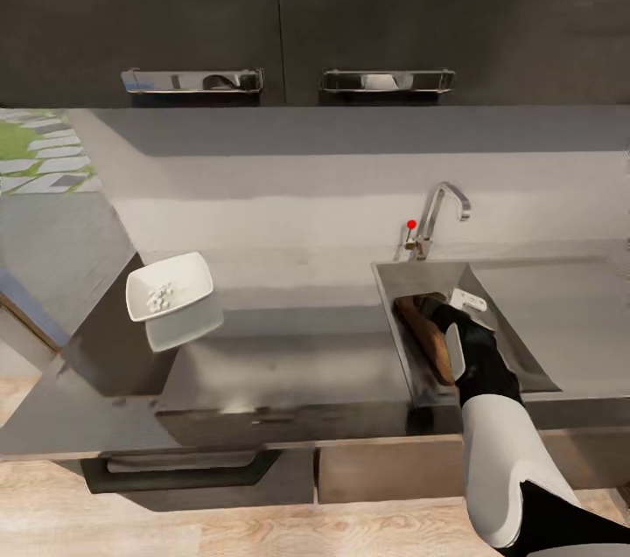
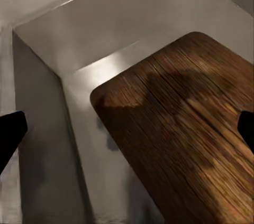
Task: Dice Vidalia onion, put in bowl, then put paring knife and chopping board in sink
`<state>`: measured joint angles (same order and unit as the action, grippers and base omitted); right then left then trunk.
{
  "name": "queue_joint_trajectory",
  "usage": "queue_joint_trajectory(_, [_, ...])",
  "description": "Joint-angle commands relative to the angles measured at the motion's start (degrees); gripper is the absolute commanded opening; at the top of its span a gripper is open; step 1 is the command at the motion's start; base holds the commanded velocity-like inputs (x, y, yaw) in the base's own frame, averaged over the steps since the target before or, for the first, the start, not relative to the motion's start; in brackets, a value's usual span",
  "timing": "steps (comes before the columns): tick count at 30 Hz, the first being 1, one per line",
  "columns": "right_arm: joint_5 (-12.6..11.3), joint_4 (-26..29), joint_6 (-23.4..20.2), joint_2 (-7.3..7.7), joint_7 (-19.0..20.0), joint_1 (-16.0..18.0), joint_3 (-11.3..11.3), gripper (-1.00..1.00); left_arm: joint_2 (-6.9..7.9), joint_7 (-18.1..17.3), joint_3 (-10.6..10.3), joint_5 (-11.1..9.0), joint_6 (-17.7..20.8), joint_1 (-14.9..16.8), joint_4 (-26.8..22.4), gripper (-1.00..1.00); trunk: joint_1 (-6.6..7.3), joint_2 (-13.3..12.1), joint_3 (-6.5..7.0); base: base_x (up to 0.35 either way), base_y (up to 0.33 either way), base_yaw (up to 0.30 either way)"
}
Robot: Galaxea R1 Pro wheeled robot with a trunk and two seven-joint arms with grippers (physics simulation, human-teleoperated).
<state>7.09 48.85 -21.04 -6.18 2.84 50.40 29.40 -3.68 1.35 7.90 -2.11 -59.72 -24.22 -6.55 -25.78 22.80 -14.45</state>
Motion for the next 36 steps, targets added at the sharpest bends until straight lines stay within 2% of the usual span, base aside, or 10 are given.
queue_joint_trajectory(1, [2.2, 1.0, -0.3, -0.1, 2.4, 0.0, 0.2, 1.0, -0.01, 0.1, -0.2, -0.2, 0.0, 0.0, -0.1, 1.0, -0.01, 0.1, -0.11, -0.337, 0.0, 0.0])
queue_joint_trajectory(3, [5.2, 3.0, -0.3, -0.17, 5.8, -0.2, 0.2, 1.0, -0.01, 0.1, -0.2, -0.2, 0.0, 0.0, -0.1, 1.0, -0.01, 0.1, -0.11, -0.337, 0.0, 0.0])
queue_joint_trajectory(5, [7.0, 4.8, -0.2, -0.26, 8.6, -0.8, 0.2, 1.0, -0.01, 0.1, -0.2, -0.2, 0.0, 0.0, -0.1, 1.0, -0.01, 0.1, -0.11, -0.337, 0.0, 0.0])
queue_joint_trajectory(8, [7.8, 7.0, -0.1, -0.44, 10.8, -1.7, 0.2, 1.0, -0.01, 0.1, -0.2, -0.2, 0.0, 0.0, -0.1, 1.0, -0.01, 0.1, -0.11, -0.337, 0.0, 0.0])
queue_joint_trajectory(15, [8.2, 11.1, 0.0, -0.96, 13.3, -4.1, 0.2, 1.0, -0.01, 0.1, -0.2, -0.2, 0.0, 0.0, -0.1, 1.0, -0.01, 0.1, -0.11, -0.337, 0.0, 0.0])
queue_joint_trajectory(36, [8.1, 11.3, 1.6, -1.02, 13.7, -5.0, 0.1, 1.0, -0.01, 0.2, -0.2, -0.2, 0.0, 0.0, -0.1, 1.0, -0.01, 0.1, -0.11, -0.337, 0.0, 0.0])
